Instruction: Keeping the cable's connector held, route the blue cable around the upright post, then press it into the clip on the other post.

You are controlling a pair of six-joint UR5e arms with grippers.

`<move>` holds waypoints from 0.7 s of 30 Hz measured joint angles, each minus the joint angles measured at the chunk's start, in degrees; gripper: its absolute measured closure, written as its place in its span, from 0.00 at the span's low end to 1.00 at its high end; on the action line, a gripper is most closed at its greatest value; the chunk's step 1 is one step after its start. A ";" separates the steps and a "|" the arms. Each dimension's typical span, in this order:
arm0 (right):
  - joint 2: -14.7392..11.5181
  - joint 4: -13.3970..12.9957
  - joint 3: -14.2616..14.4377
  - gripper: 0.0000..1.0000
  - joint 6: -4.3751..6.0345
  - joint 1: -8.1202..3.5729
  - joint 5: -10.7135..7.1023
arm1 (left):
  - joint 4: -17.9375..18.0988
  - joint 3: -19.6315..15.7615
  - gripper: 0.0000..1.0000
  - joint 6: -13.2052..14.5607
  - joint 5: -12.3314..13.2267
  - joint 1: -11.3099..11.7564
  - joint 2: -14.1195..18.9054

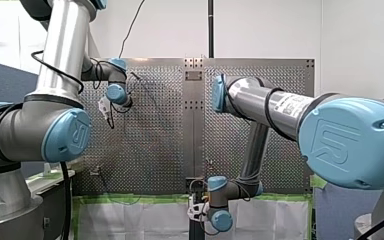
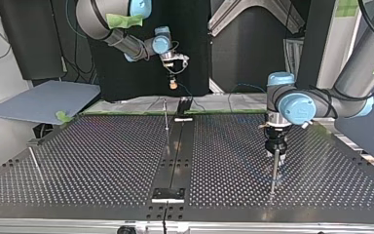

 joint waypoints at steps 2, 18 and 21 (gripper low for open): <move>1.01 -0.38 0.02 1.00 0.20 -0.37 0.01 | 0.00 0.00 0.00 0.00 0.00 0.01 -0.01; 8.84 -2.89 1.28 1.00 0.81 -2.03 0.27 | 0.00 0.00 0.00 0.00 0.00 0.00 -0.03; 10.43 -3.14 1.72 1.00 0.76 -2.33 0.37 | 0.00 0.00 0.00 0.00 0.00 0.01 -0.03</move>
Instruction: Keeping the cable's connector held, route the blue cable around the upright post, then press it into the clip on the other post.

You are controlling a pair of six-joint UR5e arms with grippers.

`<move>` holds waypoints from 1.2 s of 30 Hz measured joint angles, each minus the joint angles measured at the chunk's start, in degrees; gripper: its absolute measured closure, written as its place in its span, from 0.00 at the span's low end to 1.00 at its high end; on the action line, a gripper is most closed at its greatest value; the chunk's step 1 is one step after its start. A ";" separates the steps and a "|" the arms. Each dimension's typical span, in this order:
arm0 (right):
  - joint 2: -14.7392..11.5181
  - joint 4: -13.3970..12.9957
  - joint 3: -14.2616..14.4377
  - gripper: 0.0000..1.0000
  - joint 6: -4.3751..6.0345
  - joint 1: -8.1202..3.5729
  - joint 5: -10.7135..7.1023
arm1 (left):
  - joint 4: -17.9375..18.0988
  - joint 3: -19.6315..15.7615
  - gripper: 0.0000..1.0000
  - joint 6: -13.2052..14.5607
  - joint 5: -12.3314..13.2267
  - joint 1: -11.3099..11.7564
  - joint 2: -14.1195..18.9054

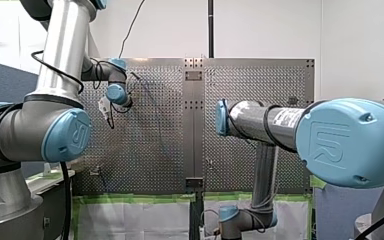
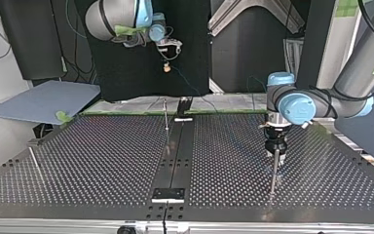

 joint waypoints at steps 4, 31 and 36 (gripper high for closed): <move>1.67 -0.90 1.24 1.00 -0.31 -0.59 0.19 | 0.00 0.00 0.00 0.00 0.00 0.02 -0.02; -9.66 -6.84 13.91 1.00 -1.11 -2.84 0.69 | 0.00 0.00 0.00 -0.17 -0.08 0.38 -0.03; -11.98 -7.08 16.24 1.00 -1.06 -3.26 0.69 | 0.00 0.00 0.00 -0.18 -0.11 0.41 -0.03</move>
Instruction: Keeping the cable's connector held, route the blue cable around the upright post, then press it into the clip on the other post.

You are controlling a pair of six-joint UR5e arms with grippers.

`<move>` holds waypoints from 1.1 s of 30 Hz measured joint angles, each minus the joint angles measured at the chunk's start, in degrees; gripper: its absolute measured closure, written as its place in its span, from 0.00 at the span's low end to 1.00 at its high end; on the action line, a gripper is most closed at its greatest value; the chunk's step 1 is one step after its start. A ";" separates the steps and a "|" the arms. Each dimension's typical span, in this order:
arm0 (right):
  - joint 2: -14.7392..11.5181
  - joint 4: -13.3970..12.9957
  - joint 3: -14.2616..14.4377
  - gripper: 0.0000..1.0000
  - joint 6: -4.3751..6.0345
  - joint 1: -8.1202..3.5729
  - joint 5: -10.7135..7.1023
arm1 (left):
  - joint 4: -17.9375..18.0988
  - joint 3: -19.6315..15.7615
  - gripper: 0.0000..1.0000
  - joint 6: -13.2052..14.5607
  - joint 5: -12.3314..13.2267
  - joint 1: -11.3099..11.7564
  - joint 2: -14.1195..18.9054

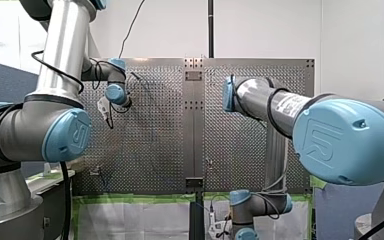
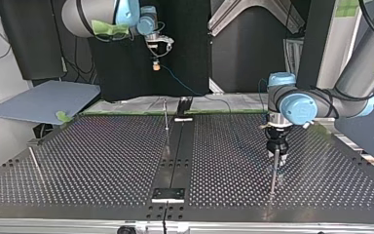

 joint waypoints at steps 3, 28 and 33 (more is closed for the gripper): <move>-1.43 0.11 1.43 1.00 0.02 -0.27 -0.08 | 0.00 0.00 0.00 0.00 -0.40 0.01 0.00; -14.24 3.78 5.75 1.00 -0.70 -4.82 -5.70 | -0.15 0.00 0.00 0.00 -1.20 0.17 0.00; -16.77 3.54 6.26 1.00 -0.84 -5.24 -6.71 | -0.17 0.00 0.00 0.00 -1.29 0.19 0.00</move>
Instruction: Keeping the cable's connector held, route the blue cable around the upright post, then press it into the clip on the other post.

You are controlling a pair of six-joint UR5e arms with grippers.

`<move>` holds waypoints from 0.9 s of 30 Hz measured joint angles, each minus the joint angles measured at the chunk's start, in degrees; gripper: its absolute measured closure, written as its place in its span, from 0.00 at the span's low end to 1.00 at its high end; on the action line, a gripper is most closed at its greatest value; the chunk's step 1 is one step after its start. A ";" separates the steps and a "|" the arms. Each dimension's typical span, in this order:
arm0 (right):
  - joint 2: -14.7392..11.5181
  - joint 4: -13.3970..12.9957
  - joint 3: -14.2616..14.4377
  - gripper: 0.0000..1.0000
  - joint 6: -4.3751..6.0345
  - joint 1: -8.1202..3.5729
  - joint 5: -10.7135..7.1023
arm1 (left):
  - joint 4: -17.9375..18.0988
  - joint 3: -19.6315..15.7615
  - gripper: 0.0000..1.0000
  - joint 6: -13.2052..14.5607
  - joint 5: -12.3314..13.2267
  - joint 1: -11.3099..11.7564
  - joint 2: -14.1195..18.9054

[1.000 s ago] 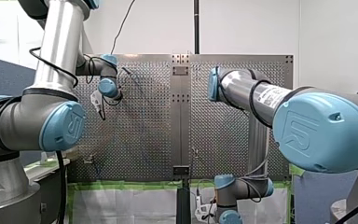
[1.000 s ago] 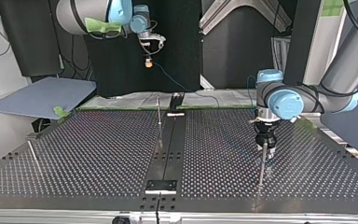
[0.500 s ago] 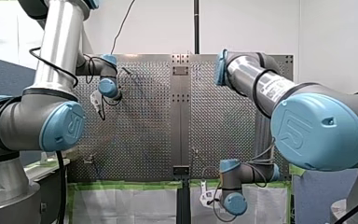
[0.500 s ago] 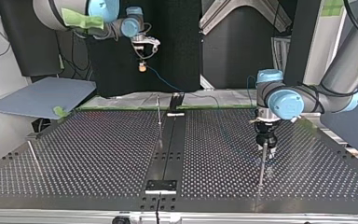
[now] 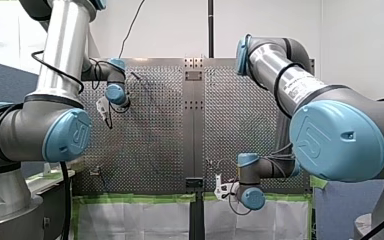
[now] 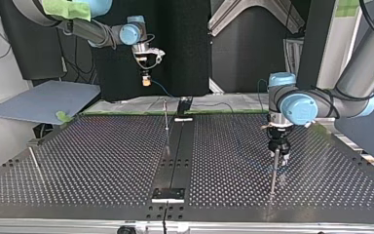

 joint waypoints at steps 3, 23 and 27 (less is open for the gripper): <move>-1.50 -0.61 0.68 1.00 0.07 -0.34 -0.17 | 0.00 0.00 0.00 0.00 -0.01 0.00 0.00; -11.31 -1.31 2.79 1.00 -3.32 -1.77 -0.31 | -3.53 0.00 0.00 -2.51 -3.78 -0.13 0.03; -11.67 -1.53 2.83 1.00 -3.85 -1.79 -0.29 | -4.60 0.00 0.00 -4.36 -3.06 0.01 0.02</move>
